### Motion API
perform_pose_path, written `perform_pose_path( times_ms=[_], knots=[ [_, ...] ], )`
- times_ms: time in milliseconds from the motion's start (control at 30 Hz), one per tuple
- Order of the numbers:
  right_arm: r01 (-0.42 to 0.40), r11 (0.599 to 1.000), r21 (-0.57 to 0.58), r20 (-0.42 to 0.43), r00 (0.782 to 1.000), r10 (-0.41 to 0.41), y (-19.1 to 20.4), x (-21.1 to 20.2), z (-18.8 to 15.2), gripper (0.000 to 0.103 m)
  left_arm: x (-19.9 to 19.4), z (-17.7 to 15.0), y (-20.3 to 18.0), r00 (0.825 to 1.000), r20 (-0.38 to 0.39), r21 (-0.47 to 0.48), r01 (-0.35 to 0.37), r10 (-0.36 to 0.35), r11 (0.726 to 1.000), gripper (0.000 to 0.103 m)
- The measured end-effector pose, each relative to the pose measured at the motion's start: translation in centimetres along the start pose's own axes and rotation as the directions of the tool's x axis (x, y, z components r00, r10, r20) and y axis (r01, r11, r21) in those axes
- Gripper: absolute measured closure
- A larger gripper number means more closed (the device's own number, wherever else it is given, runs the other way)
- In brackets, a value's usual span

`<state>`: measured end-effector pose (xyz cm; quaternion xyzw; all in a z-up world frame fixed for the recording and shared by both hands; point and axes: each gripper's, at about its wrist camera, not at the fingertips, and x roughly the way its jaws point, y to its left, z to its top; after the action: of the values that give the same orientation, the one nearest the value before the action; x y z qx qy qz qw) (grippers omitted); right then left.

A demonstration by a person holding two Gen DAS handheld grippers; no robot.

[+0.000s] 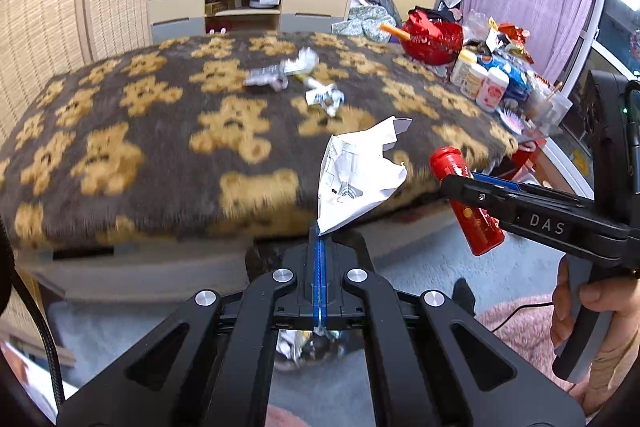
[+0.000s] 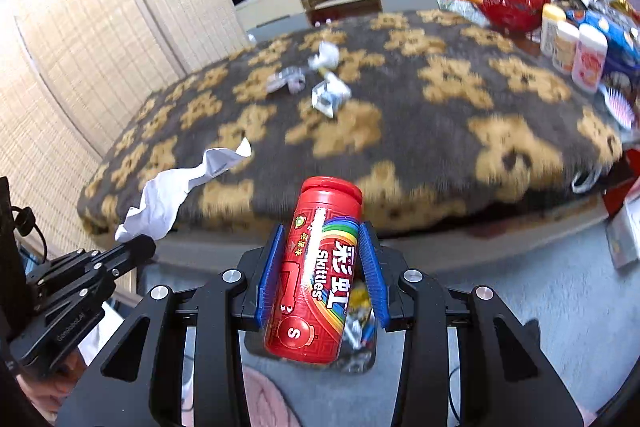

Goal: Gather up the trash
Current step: 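Lower the paper and Skittles tube into the bin and open both tools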

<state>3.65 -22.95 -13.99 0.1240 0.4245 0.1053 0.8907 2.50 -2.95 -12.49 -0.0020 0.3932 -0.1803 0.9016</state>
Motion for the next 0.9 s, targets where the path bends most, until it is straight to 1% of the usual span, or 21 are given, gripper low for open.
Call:
perform_pose_path(
  times_ms=[167,400,567,733,900],
  knots=[
    [0.006,1.000,0.009,-0.056,0.998,-0.006,-0.4,1.9,-2.8,0.064,1.0,-3.6,0.4,0.998,-0.056,-0.025,-0.009,0.008,1.000,0.103],
    [0.020,1.000,0.011,-0.143,0.989,-0.019,-0.5,5.7,-5.7,0.064,4.2,-7.3,1.1,0.989,-0.150,-0.061,-0.021,0.012,0.998,0.103],
    [0.027,0.999,0.017,-0.189,0.982,-0.023,-1.0,7.7,-6.6,0.064,6.7,-8.8,1.7,0.978,-0.207,-0.080,-0.019,0.002,0.997,0.103],
    [0.032,0.999,0.036,-0.246,0.969,-0.023,-2.0,10.1,-7.5,0.064,9.3,-9.5,2.0,0.966,-0.259,-0.088,-0.009,-0.015,0.996,0.103],
    [0.019,0.999,0.045,-0.268,0.963,-0.006,-2.3,12.0,-7.7,0.063,11.8,-9.9,2.5,0.951,-0.306,-0.102,-0.002,-0.029,0.995,0.103]
  ],
)
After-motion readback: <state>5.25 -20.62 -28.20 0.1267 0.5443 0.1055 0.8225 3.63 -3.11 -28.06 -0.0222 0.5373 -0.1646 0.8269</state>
